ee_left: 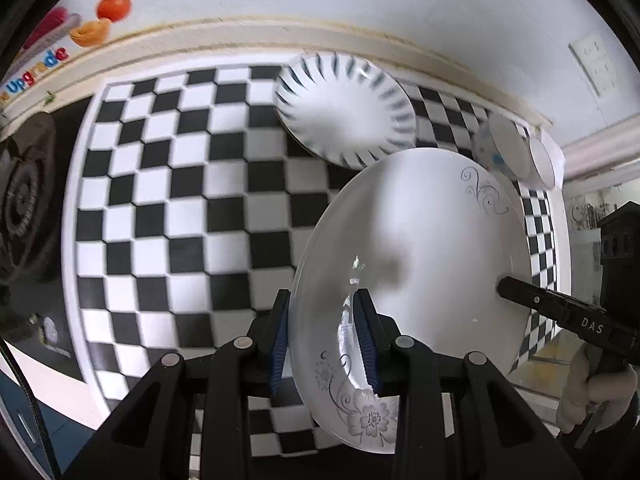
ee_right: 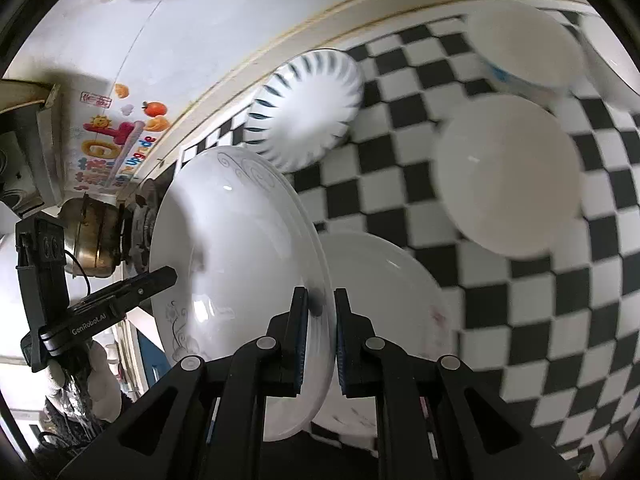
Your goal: Organize plates and bowls
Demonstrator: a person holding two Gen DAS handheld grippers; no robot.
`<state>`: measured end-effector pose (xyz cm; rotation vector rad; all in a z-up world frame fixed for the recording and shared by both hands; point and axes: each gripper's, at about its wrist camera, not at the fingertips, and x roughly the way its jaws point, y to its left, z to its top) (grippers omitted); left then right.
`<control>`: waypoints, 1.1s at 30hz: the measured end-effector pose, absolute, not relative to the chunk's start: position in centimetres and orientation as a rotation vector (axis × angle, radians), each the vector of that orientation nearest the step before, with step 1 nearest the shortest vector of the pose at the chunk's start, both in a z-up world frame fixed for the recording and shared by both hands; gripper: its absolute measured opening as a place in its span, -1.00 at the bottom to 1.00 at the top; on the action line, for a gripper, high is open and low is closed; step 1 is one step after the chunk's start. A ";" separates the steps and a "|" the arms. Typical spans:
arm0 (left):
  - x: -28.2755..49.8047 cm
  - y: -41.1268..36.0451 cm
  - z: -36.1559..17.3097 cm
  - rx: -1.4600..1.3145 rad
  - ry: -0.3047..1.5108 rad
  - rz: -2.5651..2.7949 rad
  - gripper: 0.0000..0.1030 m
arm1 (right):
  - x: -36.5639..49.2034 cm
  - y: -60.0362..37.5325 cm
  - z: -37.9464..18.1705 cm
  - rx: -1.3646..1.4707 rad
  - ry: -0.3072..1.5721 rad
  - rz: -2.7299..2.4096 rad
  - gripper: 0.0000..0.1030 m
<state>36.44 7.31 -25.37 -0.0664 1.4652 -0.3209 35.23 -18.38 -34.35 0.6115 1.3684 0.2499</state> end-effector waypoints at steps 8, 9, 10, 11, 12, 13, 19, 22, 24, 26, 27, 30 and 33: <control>34.1 4.3 -29.8 -0.018 1.552 -0.294 -0.45 | 31.7 -21.7 -37.8 0.603 1.433 0.211 -0.73; 33.9 4.0 -30.3 -0.005 1.565 -0.285 -0.45 | 31.3 -21.8 -38.4 0.594 1.444 0.208 -0.73; 33.8 3.9 -30.7 0.008 1.570 -0.280 -0.45 | 31.2 -21.8 -38.8 0.586 1.451 0.207 -0.73; 33.6 3.8 -31.0 0.019 1.574 -0.274 -0.45 | 31.1 -21.9 -39.1 0.583 1.457 0.207 -0.73; 33.5 3.6 -31.2 0.030 1.576 -0.267 -0.45 | 31.0 -21.8 -39.5 0.579 1.465 0.209 -0.73; 33.4 3.5 -31.4 0.041 1.578 -0.263 -0.45 | 30.9 -21.8 -39.8 0.577 1.469 0.211 -0.74; 33.0 2.7 -32.3 0.099 1.587 -0.229 -0.45 | 30.9 -21.6 -40.7 0.566 1.480 0.221 -0.74; 32.9 2.4 -32.7 0.114 1.596 -0.216 -0.45 | 31.1 -21.3 -40.7 0.544 1.486 0.221 -0.74; 32.8 2.0 -32.6 0.142 1.590 -0.209 -0.45 | 31.2 -21.2 -40.8 0.537 1.494 0.221 -0.74; 32.8 1.6 -32.7 0.165 1.584 -0.201 -0.45 | 31.2 -21.1 -40.8 0.517 1.500 0.223 -0.74; 32.8 1.4 -32.6 0.167 1.581 -0.212 -0.60 | 31.3 -21.0 -40.8 0.508 1.502 0.221 -0.75; 32.5 -0.5 -32.3 0.158 1.592 -0.248 -0.63 | 31.5 -20.6 -40.8 0.475 1.508 0.219 -0.77; 32.2 -2.2 -32.3 0.197 1.573 -0.258 -0.63 | 31.8 -20.1 -40.8 0.462 1.517 0.220 -0.78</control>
